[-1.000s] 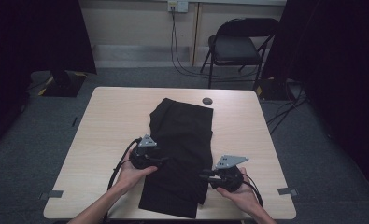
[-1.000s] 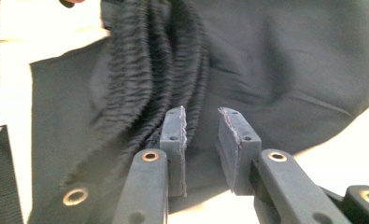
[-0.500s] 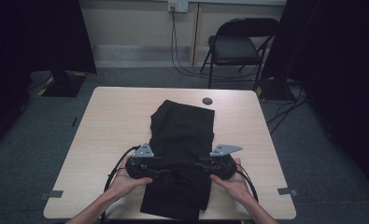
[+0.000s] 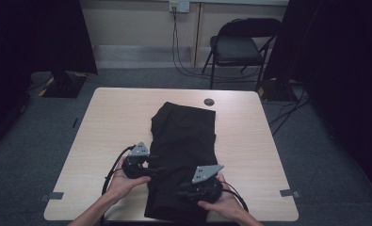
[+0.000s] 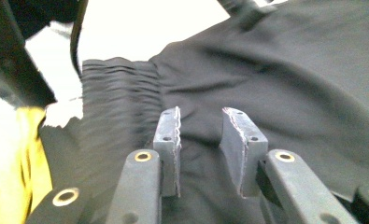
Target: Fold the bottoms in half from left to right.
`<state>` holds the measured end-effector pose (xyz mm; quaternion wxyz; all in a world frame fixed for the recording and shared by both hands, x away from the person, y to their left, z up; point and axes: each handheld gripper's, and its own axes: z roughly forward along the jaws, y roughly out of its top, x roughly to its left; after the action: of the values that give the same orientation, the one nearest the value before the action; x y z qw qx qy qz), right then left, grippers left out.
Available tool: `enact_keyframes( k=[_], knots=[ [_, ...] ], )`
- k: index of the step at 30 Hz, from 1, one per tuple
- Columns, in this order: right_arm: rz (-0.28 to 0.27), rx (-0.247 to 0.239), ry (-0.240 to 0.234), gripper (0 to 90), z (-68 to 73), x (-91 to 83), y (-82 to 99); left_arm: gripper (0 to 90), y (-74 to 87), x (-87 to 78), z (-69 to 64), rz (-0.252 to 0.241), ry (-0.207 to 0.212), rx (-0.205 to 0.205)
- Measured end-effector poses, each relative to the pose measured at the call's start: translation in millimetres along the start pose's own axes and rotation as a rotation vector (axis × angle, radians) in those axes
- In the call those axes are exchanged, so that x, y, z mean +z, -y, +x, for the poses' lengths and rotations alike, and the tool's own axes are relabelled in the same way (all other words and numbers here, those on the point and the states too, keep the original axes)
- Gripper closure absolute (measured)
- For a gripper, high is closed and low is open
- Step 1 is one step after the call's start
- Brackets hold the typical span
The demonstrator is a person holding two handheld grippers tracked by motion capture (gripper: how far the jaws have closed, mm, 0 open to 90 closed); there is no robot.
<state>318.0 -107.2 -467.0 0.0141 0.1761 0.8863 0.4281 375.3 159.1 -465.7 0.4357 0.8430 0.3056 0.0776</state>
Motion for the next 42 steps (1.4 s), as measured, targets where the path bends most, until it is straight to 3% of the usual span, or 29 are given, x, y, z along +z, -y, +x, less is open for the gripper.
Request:
enact_keyframes(
  k=[2,3,7,8,9,10,11,13,15,19,22,24,25,26,27,30,32,33,34,36,38,39,41,42],
  knots=[
    [-0.001,0.007,0.017,67.2,-1.8,2.5,0.9,43.8,-0.1,4.0,-1.1,0.020,0.003,0.018],
    [-0.009,0.021,0.048,66.1,-7.5,2.6,0.7,45.4,0.6,7.6,-2.8,0.029,0.000,0.014],
    [-0.052,0.088,0.173,60.6,-38.4,-0.9,-2.8,46.6,6.5,26.0,-5.0,0.120,-0.022,0.044],
    [-0.054,0.126,0.218,56.3,-54.5,0.1,-2.4,44.9,8.7,32.7,-7.0,0.127,-0.029,0.065],
    [-0.054,0.126,0.218,56.3,-54.5,0.1,-2.4,44.2,8.7,32.7,-7.0,0.127,-0.029,0.065],
    [-0.042,0.150,0.268,51.5,-64.9,2.0,0.0,43.4,7.9,34.2,-9.6,0.131,-0.042,0.071],
    [-0.042,0.150,0.268,51.5,-64.9,2.0,0.0,43.4,7.9,34.2,-9.6,0.131,-0.042,0.071],
    [0.012,0.143,0.345,49.0,-75.1,6.2,6.1,43.1,9.0,33.9,-14.0,0.141,-0.062,0.101],
    [0.047,0.151,0.353,48.9,-82.2,8.9,13.4,43.0,10.1,31.8,-15.8,0.143,-0.055,0.083],
    [0.018,0.154,0.341,46.5,-84.2,9.7,17.0,43.3,14.1,27.1,-22.1,0.144,-0.006,0.069],
    [0.024,0.124,0.326,45.9,-79.3,11.0,17.6,44.3,15.0,25.3,-31.8,0.169,0.017,0.108],
    [0.028,0.106,0.273,45.4,-73.4,11.0,18.2,47.5,13.8,22.7,-30.1,0.174,0.080,0.063],
    [0.041,0.086,0.273,45.6,-68.8,10.9,17.9,51.9,12.8,21.6,-28.3,0.176,0.103,0.054],
    [0.050,0.076,0.267,45.7,-65.8,10.8,17.5,51.5,10.3,20.1,-26.4,0.166,0.092,0.053],
    [0.082,0.063,0.232,47.2,-59.5,9.5,15.0,48.5,5.5,17.8,-22.6,0.143,0.051,0.061],
    [0.075,0.063,0.220,49.7,-58.9,7.7,11.2,48.3,-8.8,12.3,-2.6,0.083,-0.024,0.046],
    [0.015,0.080,0.287,50.0,-63.5,2.6,2.7,48.4,-17.8,12.1,14.0,0.043,-0.085,0.065],
    [-0.026,0.111,0.312,49.2,-71.0,-1.8,-3.9,49.5,-19.6,12.5,21.1,0.027,-0.103,0.058],
    [-0.043,0.123,0.327,48.6,-76.3,-4.0,-7.9,51.3,-21.8,14.7,30.2,0.027,-0.144,0.033],
    [-0.065,0.148,0.372,47.4,-92.4,-7.4,-17.6,51.4,-24.2,23.1,47.1,0.025,-0.186,0.000],
    [-0.068,0.183,0.416,46.3,-112.6,-5.4,-24.5,52.1,-27.1,32.3,58.8,0.048,-0.217,-0.016],
    [-0.067,0.200,0.437,44.8,-120.8,-2.8,-26.2,52.1,-27.2,35.2,62.6,0.033,-0.237,-0.024],
    [-0.043,0.228,0.455,41.8,-136.6,5.7,-27.1,52.3,-29.0,43.7,72.0,0.062,-0.246,-0.056],
    [-0.037,0.238,0.460,38.0,-141.2,9.2,-26.6,52.5,-28.1,48.1,74.9,0.070,-0.277,-0.035]
  ],
)
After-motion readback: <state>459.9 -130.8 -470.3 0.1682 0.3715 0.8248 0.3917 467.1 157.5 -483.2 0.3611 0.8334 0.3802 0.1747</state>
